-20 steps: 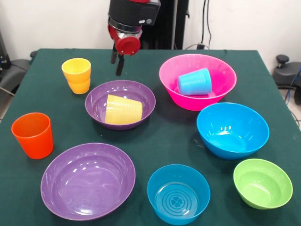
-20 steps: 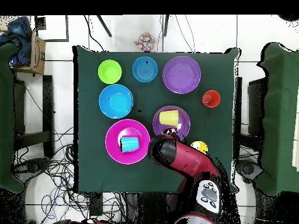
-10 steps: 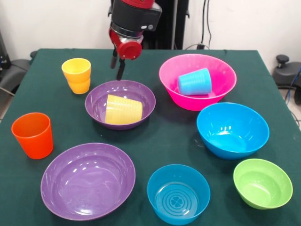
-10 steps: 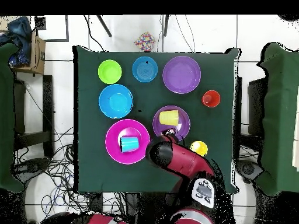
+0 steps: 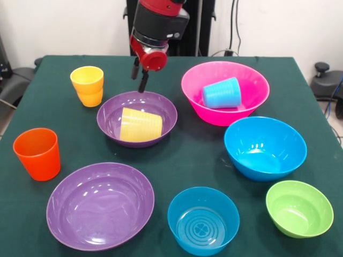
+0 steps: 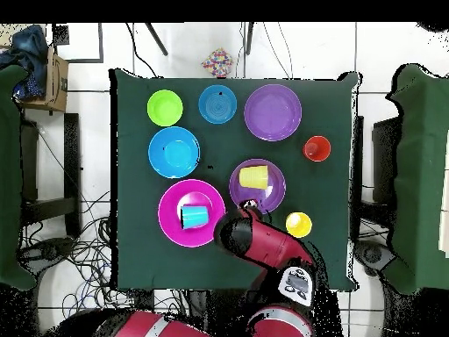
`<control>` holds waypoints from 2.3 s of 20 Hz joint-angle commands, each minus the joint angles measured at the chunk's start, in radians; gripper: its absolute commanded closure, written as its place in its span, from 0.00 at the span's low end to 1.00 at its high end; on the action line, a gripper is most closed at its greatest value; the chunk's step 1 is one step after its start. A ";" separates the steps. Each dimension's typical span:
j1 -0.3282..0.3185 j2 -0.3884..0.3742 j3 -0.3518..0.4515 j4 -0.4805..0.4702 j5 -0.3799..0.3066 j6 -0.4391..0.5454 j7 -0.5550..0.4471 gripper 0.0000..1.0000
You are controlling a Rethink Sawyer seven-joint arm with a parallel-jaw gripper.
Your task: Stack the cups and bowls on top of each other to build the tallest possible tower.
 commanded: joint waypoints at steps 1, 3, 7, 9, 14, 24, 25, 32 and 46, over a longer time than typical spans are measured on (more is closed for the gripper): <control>0.006 0.052 0.089 0.056 0.047 -0.091 0.191 0.00; -0.001 0.059 0.098 0.061 0.046 -0.113 0.189 0.00; -0.001 0.066 0.101 0.066 0.052 -0.133 0.183 0.00; 0.003 0.073 0.097 0.065 0.053 -0.135 0.176 0.00; 0.003 0.100 0.102 0.076 0.062 -0.180 0.181 0.00; -0.014 0.130 0.133 0.094 0.069 -0.296 0.214 0.00; -0.017 0.133 0.138 0.095 0.068 -0.310 0.217 0.00; -0.044 0.150 0.170 0.102 0.061 -0.393 0.235 0.00; -0.061 0.159 0.191 0.114 0.075 -0.443 0.224 0.00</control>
